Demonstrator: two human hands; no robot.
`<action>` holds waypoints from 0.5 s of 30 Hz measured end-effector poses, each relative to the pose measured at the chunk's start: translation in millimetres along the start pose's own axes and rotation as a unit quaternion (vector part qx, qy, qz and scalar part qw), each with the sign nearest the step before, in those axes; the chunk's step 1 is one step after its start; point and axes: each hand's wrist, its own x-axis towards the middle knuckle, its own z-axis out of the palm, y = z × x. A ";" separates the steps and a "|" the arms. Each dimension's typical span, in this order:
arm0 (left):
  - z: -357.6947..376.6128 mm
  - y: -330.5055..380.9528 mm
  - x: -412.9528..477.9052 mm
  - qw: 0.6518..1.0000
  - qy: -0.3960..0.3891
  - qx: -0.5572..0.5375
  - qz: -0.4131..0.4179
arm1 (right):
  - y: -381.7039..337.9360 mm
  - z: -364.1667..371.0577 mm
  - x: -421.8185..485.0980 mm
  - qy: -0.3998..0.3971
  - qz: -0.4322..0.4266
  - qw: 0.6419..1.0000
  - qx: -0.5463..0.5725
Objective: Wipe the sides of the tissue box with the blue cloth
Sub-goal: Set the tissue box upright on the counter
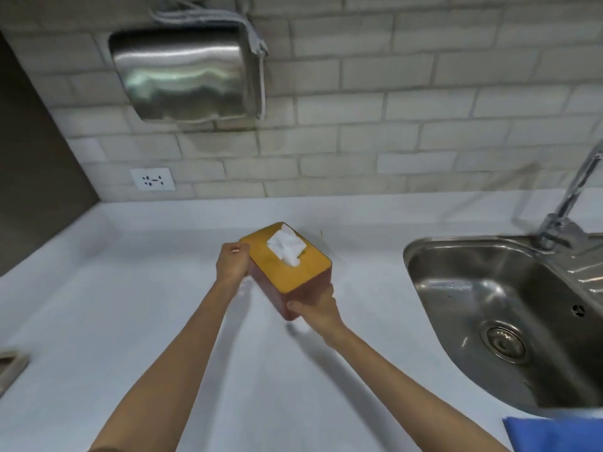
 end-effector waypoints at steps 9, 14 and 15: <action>0.3 -19.7 68.8 0.995 -0.090 0.042 -0.032 | 3.9 15.7 31.2 0.094 -0.016 0.993 -0.067; 11.4 -28.3 86.2 0.993 -0.106 0.051 -0.032 | 5.7 -8.1 48.6 0.087 -0.050 0.993 -0.062; 14.2 -29.8 87.2 0.993 -0.103 0.049 -0.026 | 5.5 -13.2 53.5 0.093 -0.056 0.993 -0.051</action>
